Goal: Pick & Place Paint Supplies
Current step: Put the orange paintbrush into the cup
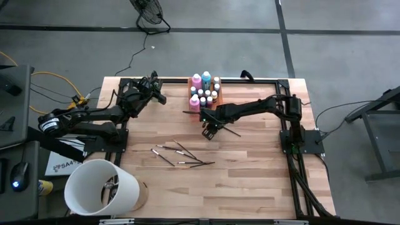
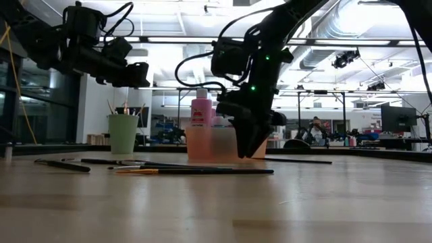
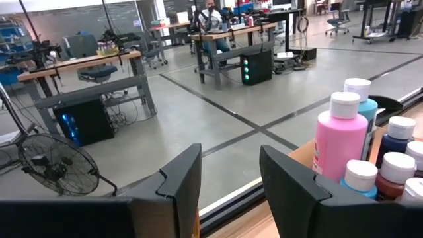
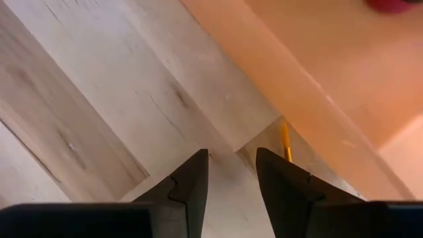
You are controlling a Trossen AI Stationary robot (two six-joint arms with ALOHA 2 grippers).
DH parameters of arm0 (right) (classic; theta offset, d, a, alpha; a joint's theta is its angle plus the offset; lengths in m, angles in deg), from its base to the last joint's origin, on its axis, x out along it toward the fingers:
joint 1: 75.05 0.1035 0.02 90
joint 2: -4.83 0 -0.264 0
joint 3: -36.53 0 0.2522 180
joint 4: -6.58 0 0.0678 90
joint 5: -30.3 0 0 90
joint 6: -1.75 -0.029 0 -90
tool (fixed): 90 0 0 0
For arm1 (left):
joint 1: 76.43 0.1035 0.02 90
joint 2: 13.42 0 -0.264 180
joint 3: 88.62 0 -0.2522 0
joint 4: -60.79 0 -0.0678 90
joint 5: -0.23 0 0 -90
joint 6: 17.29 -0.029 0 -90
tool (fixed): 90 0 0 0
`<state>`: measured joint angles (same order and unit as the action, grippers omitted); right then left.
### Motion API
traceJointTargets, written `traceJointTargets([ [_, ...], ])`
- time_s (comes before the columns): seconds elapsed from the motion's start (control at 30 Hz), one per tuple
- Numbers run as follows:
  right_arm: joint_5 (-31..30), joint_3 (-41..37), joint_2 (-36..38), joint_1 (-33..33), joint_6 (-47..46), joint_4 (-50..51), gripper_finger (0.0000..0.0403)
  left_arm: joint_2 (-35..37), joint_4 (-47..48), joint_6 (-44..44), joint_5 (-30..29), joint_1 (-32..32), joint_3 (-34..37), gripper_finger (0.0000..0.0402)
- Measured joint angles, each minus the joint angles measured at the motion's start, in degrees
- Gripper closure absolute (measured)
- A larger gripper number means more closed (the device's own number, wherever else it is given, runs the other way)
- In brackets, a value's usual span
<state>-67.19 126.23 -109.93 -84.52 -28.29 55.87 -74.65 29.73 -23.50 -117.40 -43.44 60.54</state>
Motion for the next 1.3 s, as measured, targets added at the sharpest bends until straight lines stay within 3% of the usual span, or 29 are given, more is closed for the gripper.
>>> traceJointTargets([
  [0.13, 1.13, 0.00, 0.16, 0.00, -0.25, 0.81, 0.0280, 0.00, 0.00, 0.00, 0.00, 0.00, 0.00, 0.0249],
  [0.33, -5.91, -0.02, 2.36, 2.18, -3.08, 5.93, 0.0280, 0.00, -0.01, 0.00, 0.00, 0.00, 0.00, 0.0249],
  [0.47, -6.60, 0.00, 3.48, 2.73, -7.68, 11.20, 0.0280, 0.00, -0.01, 0.00, 0.00, 0.00, 0.00, 0.0249],
  [0.77, -7.21, -0.04, 2.80, 2.00, -4.91, 14.73, 0.0280, 0.00, 0.02, -0.02, 0.00, 0.00, 0.00, 0.0249],
  [1.3, 0.73, -5.55, 3.12, 0.39, 0.49, 10.60, 0.0280, 0.00, 0.55, -0.07, 0.00, 0.00, 0.00, 0.0249],
])
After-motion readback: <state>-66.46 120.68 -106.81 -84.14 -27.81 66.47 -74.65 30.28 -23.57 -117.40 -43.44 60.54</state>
